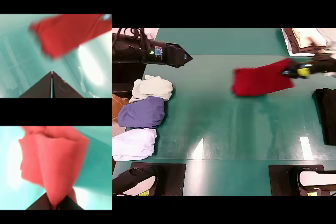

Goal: Fold the shirts.

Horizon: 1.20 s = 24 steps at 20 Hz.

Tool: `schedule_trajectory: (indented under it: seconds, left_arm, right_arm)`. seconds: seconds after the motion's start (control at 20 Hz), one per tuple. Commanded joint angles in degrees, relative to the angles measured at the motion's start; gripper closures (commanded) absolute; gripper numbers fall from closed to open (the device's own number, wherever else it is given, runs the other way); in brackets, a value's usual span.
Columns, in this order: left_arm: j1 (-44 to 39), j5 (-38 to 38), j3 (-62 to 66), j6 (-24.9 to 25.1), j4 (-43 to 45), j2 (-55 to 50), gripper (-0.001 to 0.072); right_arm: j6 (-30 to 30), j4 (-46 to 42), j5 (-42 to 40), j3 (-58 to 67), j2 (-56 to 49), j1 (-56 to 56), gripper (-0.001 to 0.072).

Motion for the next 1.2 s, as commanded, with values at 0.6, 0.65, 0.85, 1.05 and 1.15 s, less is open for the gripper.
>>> schedule_trajectory:
  seconds: [0.6,0.65,0.85,1.05,1.15]
  left_arm:
    - [-5.68,7.28,-0.02,-2.58,-0.66,-0.04,0.0676]
    - [-5.68,7.26,-0.02,-2.58,-0.66,-0.04,0.0676]
    - [-5.68,6.62,-0.02,-2.56,-0.63,-0.04,0.0676]
    - [-5.68,6.25,-0.02,-2.47,-0.55,-0.04,0.0676]
    - [-5.68,6.12,-0.02,-2.34,-0.48,-0.04,0.0676]
  right_arm:
    - [0.39,-0.44,-5.77,8.87,4.81,-33.0,0.0697]
    - [0.39,-0.5,-5.22,11.04,4.48,-32.94,0.0697]
    - [0.39,-0.94,-1.31,17.2,4.57,-34.21,0.0697]
    - [0.37,-1.01,5.25,16.83,6.03,-37.29,0.0697]
    - [0.37,-1.05,6.97,13.6,8.11,-38.97,0.0697]
